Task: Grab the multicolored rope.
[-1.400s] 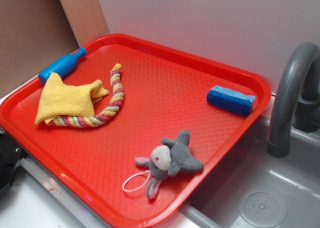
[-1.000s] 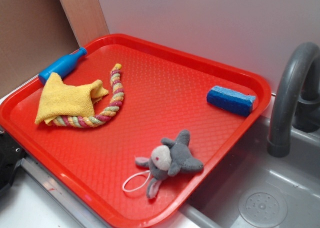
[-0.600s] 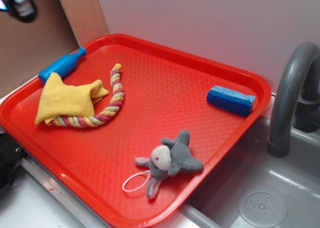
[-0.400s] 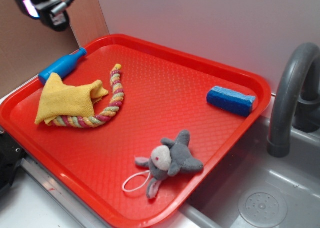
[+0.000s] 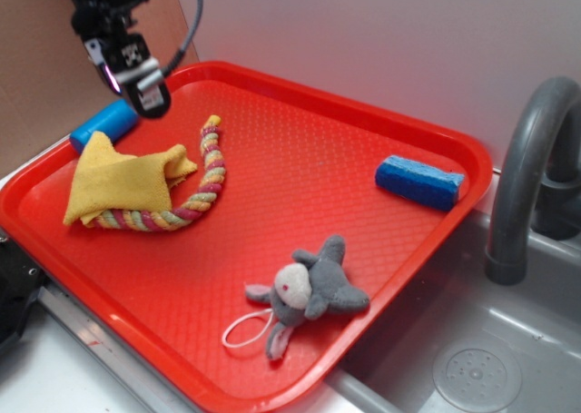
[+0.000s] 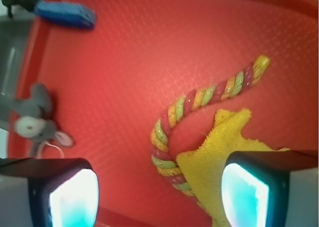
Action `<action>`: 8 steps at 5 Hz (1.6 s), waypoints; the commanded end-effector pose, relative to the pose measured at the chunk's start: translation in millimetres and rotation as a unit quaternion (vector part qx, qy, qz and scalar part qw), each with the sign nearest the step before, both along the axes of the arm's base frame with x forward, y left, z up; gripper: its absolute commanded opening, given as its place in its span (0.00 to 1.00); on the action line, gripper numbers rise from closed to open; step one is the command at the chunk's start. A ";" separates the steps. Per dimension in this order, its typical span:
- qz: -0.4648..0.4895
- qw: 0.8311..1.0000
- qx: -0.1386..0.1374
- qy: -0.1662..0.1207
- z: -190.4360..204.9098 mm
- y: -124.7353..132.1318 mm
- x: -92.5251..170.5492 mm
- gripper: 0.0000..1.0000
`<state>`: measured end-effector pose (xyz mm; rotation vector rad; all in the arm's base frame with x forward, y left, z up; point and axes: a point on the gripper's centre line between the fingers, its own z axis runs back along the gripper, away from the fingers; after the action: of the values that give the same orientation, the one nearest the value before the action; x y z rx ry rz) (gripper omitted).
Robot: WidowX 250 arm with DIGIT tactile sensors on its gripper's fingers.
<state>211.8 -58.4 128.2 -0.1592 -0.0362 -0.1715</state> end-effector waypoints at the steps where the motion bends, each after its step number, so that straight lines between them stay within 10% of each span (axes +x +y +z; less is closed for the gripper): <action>1: -0.076 0.997 0.016 -0.003 -32.1 -29.4 3.6 1.00; 5: -0.054 0.994 0.071 0.070 -95.4 -3.6 -11.3 1.00; 7: -0.104 0.989 0.070 0.076 -101.1 -35.7 -19.7 1.00; 8: -0.117 0.988 0.078 0.068 -100.5 -42.7 -22.2 0.33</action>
<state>191.8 -91.1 24.5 -0.0104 0.1598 -0.3639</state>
